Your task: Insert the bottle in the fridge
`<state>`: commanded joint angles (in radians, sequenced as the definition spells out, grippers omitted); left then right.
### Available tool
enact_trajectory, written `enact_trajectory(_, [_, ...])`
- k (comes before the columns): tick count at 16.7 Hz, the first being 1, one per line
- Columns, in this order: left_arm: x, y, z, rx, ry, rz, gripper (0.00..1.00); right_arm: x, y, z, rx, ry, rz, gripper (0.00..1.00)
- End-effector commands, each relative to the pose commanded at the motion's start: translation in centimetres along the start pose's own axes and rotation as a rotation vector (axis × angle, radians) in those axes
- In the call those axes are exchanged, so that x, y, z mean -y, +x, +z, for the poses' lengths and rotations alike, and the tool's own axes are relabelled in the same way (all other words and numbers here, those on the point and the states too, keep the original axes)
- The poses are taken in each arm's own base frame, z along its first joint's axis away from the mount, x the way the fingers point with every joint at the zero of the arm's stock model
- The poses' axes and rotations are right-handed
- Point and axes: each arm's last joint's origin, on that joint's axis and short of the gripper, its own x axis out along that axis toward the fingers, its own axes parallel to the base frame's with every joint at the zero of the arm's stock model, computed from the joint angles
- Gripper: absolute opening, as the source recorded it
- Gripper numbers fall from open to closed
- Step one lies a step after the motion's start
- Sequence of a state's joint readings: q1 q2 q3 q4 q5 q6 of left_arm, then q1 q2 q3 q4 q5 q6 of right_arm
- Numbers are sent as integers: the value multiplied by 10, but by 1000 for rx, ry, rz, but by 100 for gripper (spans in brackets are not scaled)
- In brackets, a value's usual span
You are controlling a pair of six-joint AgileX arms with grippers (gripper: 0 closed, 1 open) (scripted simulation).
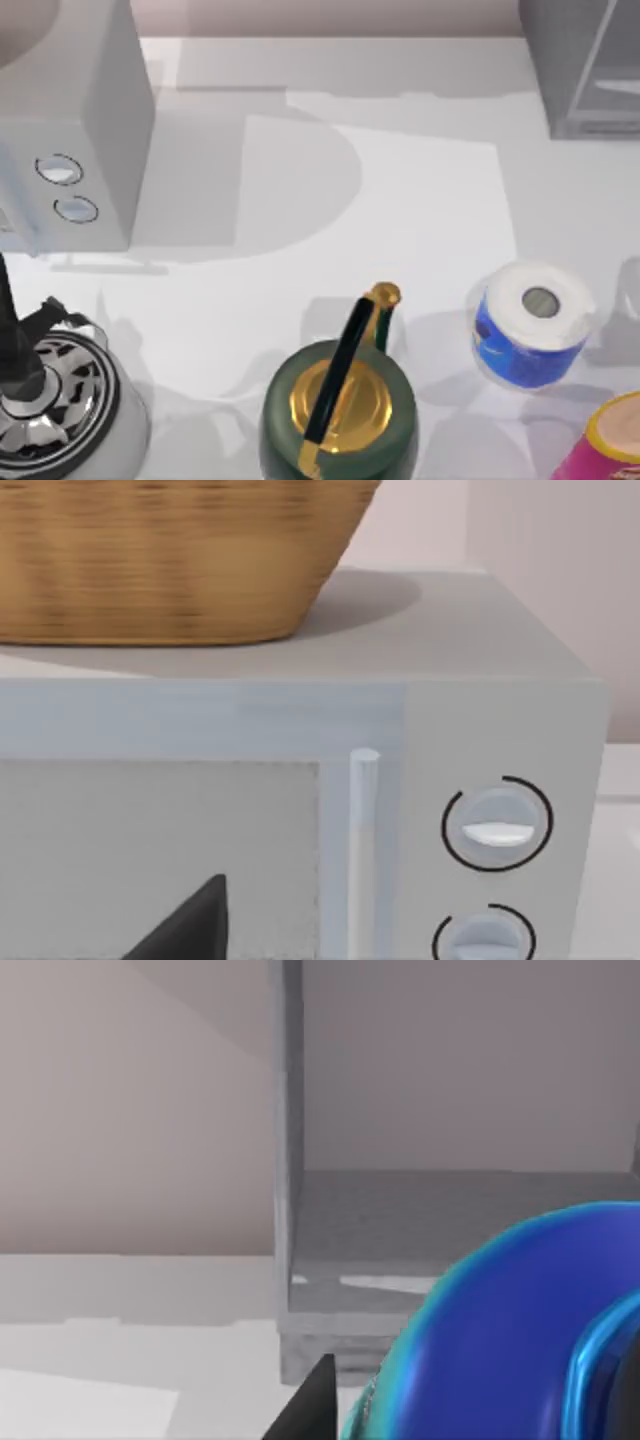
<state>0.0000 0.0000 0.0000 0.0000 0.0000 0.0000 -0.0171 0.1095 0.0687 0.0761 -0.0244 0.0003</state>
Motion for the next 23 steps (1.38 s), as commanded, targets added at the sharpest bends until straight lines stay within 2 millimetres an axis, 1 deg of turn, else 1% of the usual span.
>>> enact_trajectory(3, [0,0,0,0,0,0,100,2,14,32,43,-7,14,1])
enact_trajectory(5, [0,0,0,0,0,0,100,4,34,54,56,-11,25,1])
enact_trajectory(6, [0,0,0,0,0,0,100,6,48,63,56,-13,29,1])
enact_trajectory(8, [0,0,0,0,0,0,100,12,83,76,46,-13,36,1])
enact_trajectory(10, [0,0,0,0,0,0,100,22,125,76,27,-11,38,1])
enact_trajectory(11, [0,0,0,0,0,0,100,28,148,72,15,-10,37,1])
enact_trajectory(13, [0,0,0,0,0,0,100,42,190,54,-9,-6,33,1])
enact_trajectory(15, [0,0,0,0,0,0,100,58,227,27,-32,-2,27,1])
enact_trajectory(16, [0,0,0,0,0,0,100,65,242,12,-40,1,22,1])
enact_trajectory(17, [0,0,0,0,0,0,100,73,255,-2,-45,2,17,1])
enact_trajectory(19, [0,0,0,0,0,0,100,87,274,-28,-48,4,6,1])
enact_trajectory(21, [0,0,0,0,0,0,100,97,286,-48,-45,4,-2,1])
enact_trajectory(23, [0,0,0,0,0,0,100,103,291,-60,-43,3,-7,1])
